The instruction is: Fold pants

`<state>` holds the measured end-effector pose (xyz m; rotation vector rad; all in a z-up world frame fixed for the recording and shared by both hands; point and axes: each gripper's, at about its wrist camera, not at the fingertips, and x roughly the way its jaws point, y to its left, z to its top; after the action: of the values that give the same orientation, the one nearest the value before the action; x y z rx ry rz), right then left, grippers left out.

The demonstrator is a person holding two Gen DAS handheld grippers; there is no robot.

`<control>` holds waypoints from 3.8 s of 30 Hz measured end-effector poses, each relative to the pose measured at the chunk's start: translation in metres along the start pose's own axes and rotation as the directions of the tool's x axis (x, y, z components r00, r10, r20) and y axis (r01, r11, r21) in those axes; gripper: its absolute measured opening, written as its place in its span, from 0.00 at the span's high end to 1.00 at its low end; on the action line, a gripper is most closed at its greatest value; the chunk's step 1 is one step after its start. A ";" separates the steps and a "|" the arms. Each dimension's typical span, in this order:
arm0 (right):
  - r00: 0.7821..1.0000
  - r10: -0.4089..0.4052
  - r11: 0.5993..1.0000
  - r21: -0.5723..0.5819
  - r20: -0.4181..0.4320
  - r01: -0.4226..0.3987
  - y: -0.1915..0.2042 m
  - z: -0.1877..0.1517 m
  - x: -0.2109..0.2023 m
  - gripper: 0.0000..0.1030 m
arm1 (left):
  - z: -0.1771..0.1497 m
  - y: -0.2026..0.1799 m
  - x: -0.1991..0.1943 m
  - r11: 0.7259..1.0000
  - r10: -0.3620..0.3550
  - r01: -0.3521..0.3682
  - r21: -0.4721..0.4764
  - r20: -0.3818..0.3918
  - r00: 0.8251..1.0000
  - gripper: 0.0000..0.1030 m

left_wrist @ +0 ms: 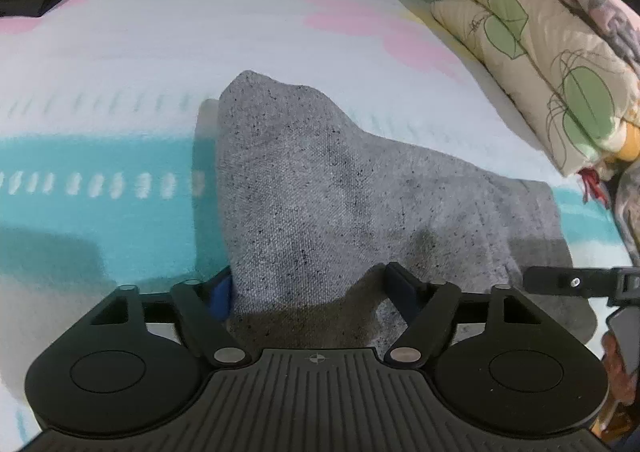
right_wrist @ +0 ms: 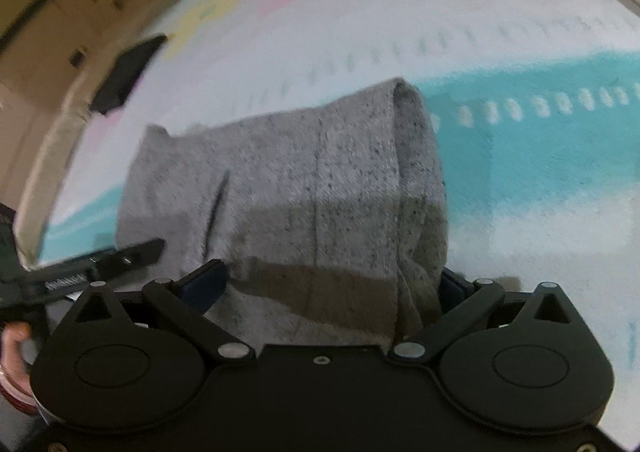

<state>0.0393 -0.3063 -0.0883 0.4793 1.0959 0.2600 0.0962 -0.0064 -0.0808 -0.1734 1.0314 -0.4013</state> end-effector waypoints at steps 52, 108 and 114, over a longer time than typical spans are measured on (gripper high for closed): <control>0.917 -0.209 0.926 -0.233 0.339 0.297 0.192 0.106 0.043 0.01 | 0.078 0.018 -0.106 0.883 0.452 -0.465 -0.071 0.402 0.796 0.55; 0.877 -0.354 0.870 -0.229 0.326 0.436 0.224 -0.044 0.011 0.01 | -0.040 -0.003 -0.113 0.900 0.432 -0.432 -0.059 0.260 0.864 0.55; 0.875 -0.358 0.872 -0.220 0.325 0.438 0.222 -0.043 0.009 0.01 | -0.040 -0.003 -0.112 0.895 0.441 -0.444 -0.052 0.260 0.859 0.55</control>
<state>0.0119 -0.0991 -0.0022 0.0141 0.8412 -0.0205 0.0107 0.0379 -0.0113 0.0240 0.7720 0.0398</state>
